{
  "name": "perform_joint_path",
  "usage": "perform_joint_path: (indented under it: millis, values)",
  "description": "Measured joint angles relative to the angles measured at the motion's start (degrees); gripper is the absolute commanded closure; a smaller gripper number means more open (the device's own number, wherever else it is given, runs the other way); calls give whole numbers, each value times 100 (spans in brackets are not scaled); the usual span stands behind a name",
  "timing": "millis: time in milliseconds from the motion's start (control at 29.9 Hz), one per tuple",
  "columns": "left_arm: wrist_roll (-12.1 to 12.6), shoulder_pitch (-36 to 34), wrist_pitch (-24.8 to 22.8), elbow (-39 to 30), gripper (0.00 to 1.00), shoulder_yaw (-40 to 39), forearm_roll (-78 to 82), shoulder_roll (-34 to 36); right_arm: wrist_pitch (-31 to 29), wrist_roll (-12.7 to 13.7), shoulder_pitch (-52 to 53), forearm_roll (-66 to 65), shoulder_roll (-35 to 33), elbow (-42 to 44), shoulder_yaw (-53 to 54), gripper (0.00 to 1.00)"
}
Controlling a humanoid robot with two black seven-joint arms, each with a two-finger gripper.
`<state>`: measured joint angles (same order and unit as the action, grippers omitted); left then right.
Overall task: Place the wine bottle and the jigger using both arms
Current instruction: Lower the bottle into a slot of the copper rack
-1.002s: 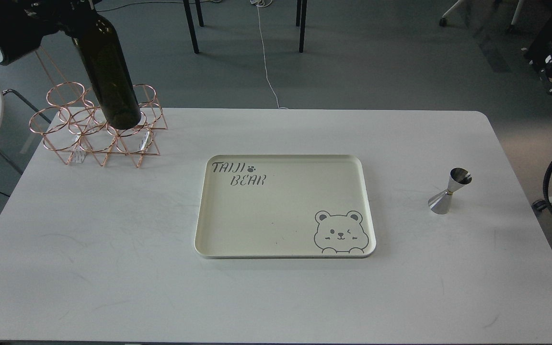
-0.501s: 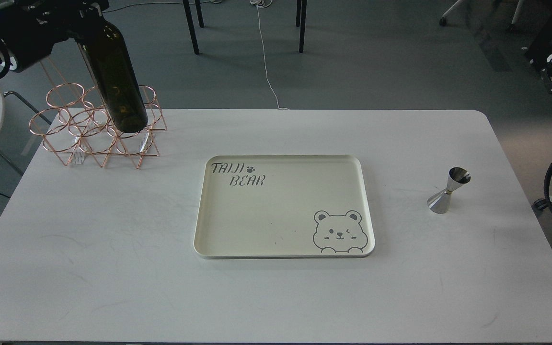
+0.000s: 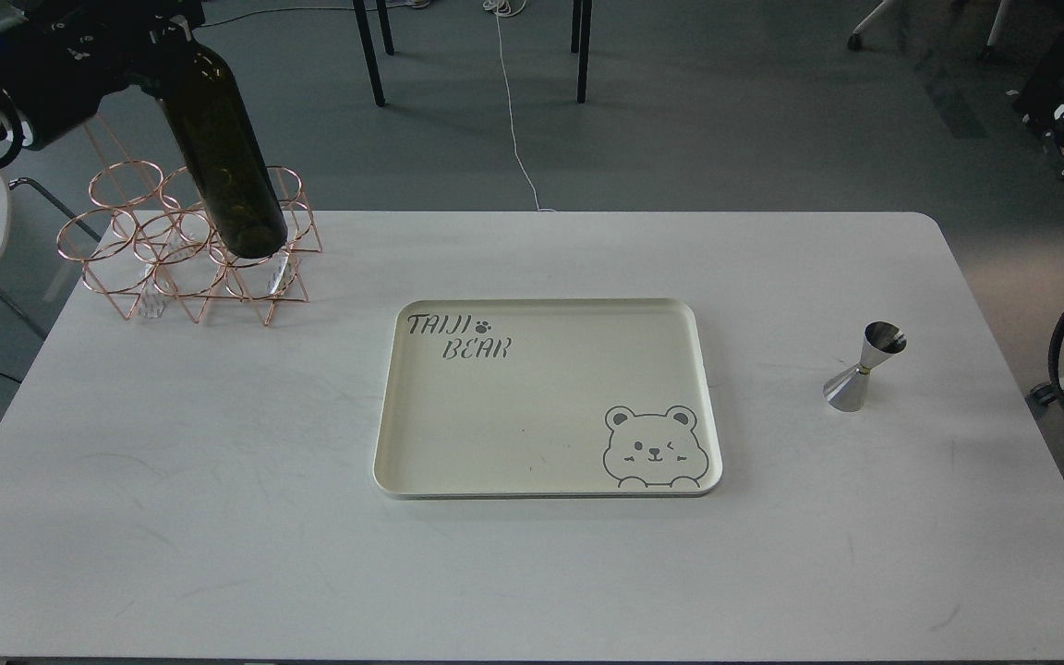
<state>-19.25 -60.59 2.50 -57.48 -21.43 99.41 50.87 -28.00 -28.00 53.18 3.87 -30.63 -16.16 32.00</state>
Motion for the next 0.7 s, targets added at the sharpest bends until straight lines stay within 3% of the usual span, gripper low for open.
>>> perform_joint_path:
  millis: [702]
  values:
    - [2,-105,-26,-68,92,3,-15,45,-1,0,1,0,-7,6,0,4]
